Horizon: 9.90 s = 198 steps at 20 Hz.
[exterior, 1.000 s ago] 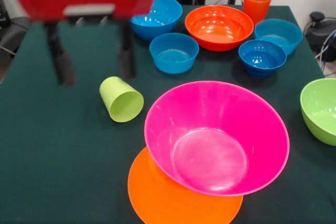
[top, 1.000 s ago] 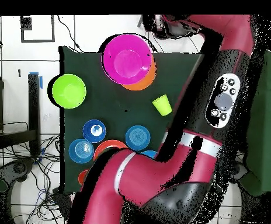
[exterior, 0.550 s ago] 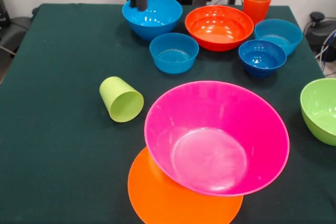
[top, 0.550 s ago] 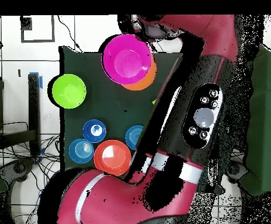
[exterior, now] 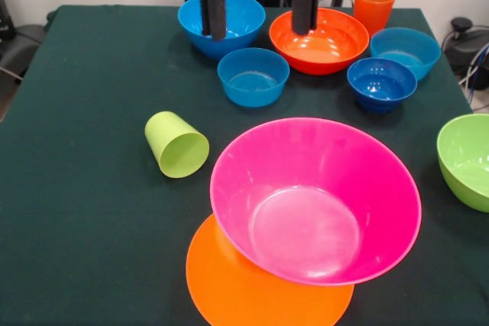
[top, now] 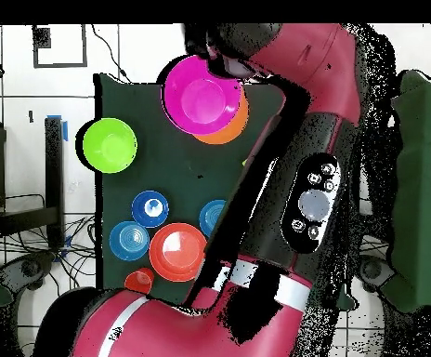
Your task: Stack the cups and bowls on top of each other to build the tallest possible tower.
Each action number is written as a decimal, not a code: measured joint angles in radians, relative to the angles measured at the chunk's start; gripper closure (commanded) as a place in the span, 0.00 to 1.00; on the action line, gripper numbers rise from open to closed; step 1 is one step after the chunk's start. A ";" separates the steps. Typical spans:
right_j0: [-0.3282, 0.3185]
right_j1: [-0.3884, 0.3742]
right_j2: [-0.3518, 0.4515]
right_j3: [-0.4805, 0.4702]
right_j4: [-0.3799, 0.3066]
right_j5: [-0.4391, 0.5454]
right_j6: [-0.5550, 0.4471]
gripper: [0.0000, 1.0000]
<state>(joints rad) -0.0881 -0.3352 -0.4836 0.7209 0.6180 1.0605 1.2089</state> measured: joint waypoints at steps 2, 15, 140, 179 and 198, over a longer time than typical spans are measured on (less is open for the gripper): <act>0.001 0.000 0.005 0.015 -0.008 -0.019 0.000 0.00; 0.001 -0.003 0.067 0.124 -0.062 -0.153 0.000 1.00; 0.054 0.183 0.022 0.019 -0.148 -0.258 0.108 1.00; 0.049 0.311 0.108 -0.019 -0.148 -0.258 0.184 1.00; 0.032 0.352 0.056 -0.100 -0.156 -0.228 0.184 1.00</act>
<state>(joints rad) -0.0558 0.0166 -0.4278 0.6214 0.4625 0.8326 1.3933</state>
